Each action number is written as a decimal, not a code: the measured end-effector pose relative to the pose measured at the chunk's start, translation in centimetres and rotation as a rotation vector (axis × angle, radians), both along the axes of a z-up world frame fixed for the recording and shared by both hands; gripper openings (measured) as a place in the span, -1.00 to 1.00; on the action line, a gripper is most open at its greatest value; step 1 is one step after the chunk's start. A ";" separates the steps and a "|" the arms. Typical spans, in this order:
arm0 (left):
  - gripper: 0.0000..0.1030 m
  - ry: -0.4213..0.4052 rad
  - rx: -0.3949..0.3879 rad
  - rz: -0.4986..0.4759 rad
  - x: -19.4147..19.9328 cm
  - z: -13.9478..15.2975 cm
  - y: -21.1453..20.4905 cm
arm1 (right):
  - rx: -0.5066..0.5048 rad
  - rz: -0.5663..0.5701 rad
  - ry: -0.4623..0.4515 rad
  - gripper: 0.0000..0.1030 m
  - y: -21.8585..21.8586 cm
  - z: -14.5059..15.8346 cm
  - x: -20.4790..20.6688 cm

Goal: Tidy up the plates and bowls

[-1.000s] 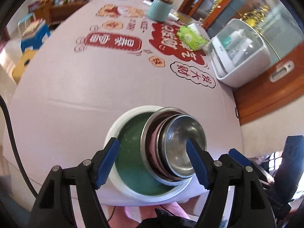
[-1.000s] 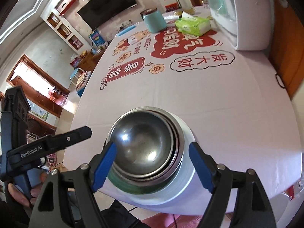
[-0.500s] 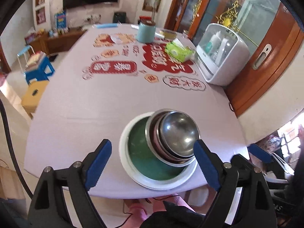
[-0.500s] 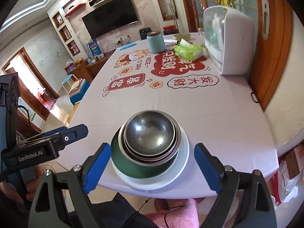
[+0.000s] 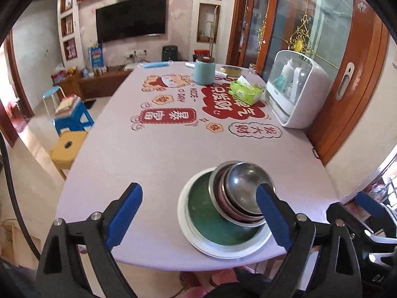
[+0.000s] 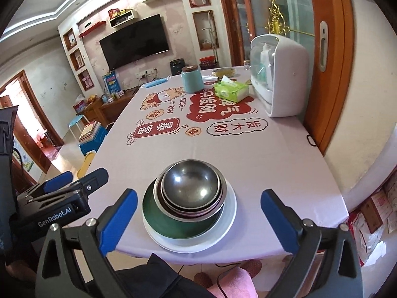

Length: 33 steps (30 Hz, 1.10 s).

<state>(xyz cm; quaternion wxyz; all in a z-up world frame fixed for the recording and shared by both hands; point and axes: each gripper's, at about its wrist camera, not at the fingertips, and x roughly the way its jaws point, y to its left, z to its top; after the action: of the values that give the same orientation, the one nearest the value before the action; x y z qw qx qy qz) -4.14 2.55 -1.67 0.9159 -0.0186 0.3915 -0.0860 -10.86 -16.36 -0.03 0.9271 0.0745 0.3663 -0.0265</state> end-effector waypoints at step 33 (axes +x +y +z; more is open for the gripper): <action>0.98 -0.075 0.084 0.039 -1.1 0.9 0.2 | -0.030 0.002 0.019 1.00 1.1 -0.1 0.7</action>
<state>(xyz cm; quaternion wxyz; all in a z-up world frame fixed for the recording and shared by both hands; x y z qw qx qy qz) -5.28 2.73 -0.79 0.9315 0.0155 0.3595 -0.0524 -10.11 -15.25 -0.11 0.9247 0.0601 0.3747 -0.0317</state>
